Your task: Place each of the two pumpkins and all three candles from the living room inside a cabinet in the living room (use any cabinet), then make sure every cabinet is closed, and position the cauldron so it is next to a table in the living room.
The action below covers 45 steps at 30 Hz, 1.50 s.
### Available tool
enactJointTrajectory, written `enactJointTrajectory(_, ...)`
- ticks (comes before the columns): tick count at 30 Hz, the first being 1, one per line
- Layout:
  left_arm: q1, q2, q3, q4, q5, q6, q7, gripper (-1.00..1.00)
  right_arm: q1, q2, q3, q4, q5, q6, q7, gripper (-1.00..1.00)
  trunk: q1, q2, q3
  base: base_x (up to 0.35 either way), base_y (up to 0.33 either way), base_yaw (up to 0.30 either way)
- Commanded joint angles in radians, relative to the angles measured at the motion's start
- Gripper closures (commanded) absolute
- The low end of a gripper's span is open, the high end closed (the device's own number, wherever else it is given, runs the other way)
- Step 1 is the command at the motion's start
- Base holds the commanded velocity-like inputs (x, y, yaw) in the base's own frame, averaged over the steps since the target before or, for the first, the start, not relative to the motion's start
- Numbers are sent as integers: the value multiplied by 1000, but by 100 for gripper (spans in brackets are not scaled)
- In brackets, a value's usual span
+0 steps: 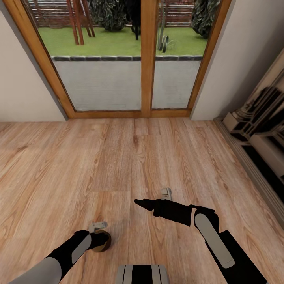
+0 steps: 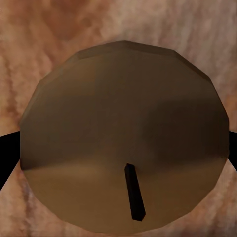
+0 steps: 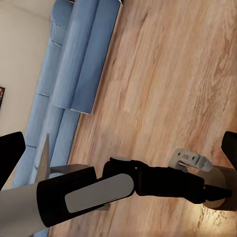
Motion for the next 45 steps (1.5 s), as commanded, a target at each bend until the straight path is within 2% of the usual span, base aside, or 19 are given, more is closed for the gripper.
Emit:
enactJointTrajectory(1, 0, 2, -7, -2, 6, 4, 10, -100, -1, 0, 0, 0, 0, 3, 2, -100, 0, 0, -1, 0, 0, 0)
enactJointTrajectory(9, 0, 2, -6, -3, 8, 3, 9, -100, -1, 0, 0, 0, 2, 3, 2, -100, 0, 0, -1, 0, 0, 0)
enactJointTrajectory(10, 0, 2, -6, -2, 8, 3, 9, 100, -1, 0, 0, 0, 2, 3, 2, -100, 0, 0, -1, 0, 0, 0)
enactJointTrajectory(31, 0, 3, -5, -4, 9, 3, 9, 100, -1, -3, -1, 1, 2, 3, 2, -100, 0, 0, -1, 0, 0, 0)
enactJointTrajectory(33, 0, 3, -5, -4, 9, 3, 8, 100, -1, -2, -1, 1, 2, 3, 2, -100, -1, 0, 7, 0, 0, 0)
enactJointTrajectory(41, 0, 4, -5, -4, 8, 3, 9, 100, -1, -2, -1, 1, 2, 3, 2, -100, -1, 0, 7, 0, 0, 0)
enactJointTrajectory(45, 0, 5, -5, -4, 8, 3, 9, 100, -1, -2, -1, 1, 2, 3, 2, -100, -3, 1, 22, 0, 0, 0)
